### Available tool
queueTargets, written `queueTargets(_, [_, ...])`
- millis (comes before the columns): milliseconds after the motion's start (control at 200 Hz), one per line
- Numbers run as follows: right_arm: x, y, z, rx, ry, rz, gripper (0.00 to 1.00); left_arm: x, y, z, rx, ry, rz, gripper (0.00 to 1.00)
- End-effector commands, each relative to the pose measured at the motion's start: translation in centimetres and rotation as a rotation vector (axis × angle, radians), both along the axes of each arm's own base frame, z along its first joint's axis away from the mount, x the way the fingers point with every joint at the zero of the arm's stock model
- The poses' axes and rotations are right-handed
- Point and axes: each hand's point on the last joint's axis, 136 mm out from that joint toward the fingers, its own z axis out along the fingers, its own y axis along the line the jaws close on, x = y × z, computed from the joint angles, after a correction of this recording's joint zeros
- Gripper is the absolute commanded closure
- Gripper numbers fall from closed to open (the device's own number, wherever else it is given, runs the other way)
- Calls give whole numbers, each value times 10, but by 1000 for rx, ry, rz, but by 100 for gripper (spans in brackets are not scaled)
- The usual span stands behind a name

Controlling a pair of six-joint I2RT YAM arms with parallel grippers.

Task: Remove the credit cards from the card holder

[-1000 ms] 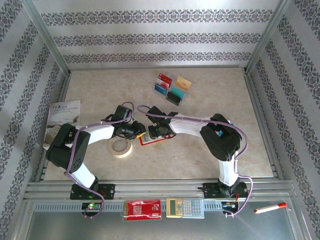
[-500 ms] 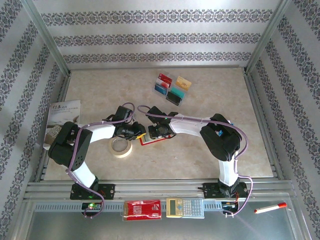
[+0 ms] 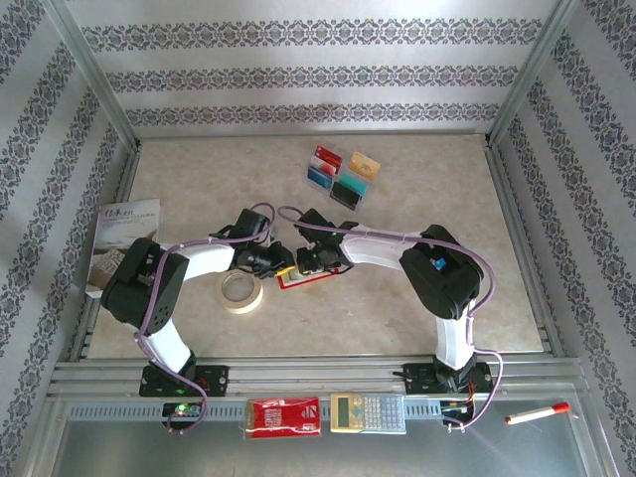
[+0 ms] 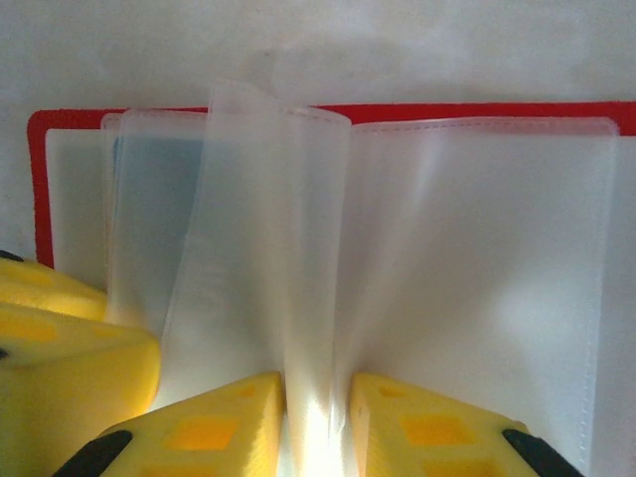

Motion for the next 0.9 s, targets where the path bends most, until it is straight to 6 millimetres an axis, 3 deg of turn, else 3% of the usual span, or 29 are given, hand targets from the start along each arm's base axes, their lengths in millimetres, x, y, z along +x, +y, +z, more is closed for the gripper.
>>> queueTargets(0, [-19,-21,-32,-70,88,-8,73,-8,-4,-3,11,21,-45,80])
queueTargets(200, [-11,-12,0,19,22,8,72,-5,-5,-4,5,19,-34,84])
queueTargets(435, [1,-3,60,214,-95,-15,64,4,-20,21,-105,-38,-44,81])
queueTargets(739, [17,-39,95,279,-239,-164,59,14,-52,56,-252,-124,-75,67])
queueTargets(894, [18,-54,102,304,-278,-217,58,22,-66,54,-266,-128,-81,59])
